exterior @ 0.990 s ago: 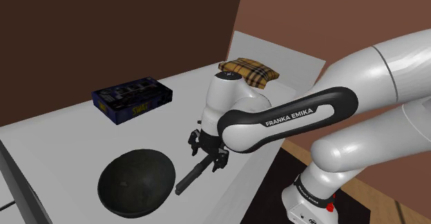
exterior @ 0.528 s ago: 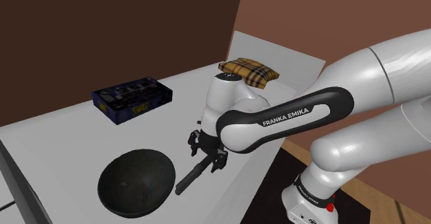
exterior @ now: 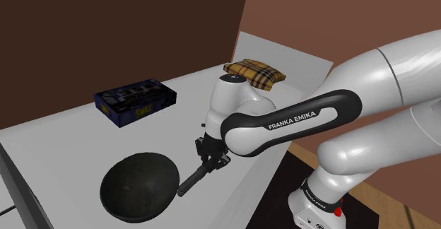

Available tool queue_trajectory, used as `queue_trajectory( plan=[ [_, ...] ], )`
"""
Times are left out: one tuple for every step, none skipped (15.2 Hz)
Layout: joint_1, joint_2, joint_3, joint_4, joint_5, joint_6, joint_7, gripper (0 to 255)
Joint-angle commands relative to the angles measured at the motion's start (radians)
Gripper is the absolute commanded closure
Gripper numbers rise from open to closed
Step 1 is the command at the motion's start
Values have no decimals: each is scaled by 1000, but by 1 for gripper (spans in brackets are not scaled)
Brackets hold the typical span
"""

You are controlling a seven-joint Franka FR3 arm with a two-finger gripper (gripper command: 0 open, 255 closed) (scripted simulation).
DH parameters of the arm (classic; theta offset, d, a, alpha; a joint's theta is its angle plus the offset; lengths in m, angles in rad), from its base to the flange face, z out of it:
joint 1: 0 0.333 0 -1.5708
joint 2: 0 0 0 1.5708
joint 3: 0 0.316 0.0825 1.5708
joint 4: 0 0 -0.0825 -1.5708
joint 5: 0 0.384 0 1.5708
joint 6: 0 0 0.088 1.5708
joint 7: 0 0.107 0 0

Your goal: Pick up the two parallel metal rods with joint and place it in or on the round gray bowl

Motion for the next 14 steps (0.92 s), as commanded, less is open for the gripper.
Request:
queue_trajectory(
  plan=[
    [8, -3, 8, -5, -10, -4, 1, 255],
    [5, 0, 12, -3, -12, -3, 4, 255],
    [5, 2, 12, -15, -7, 9, -5, 255],
    [19, -13, -7, -11, -3, -11, -9, 255],
    [32, -28, -25, -6, 1, -31, -13, 255],
    [44, -42, -42, -1, 4, -50, -16, 255],
    [55, -55, -58, 4, 5, -69, -19, 255],
    [65, -67, -74, 9, 6, -87, -21, 255],
    [74, -79, -89, 14, 7, -105, -23, 255],
    [83, -91, -103, 20, 7, -123, -24, 255],
    [91, -102, -117, 25, 7, -141, -25, 255],
    [98, -113, -130, 31, 6, -159, -27, 255],
    [104, -123, -143, 37, 5, -176, -27, 255],
    [110, -133, -155, 44, 4, -193, -28, 255]
  ],
)
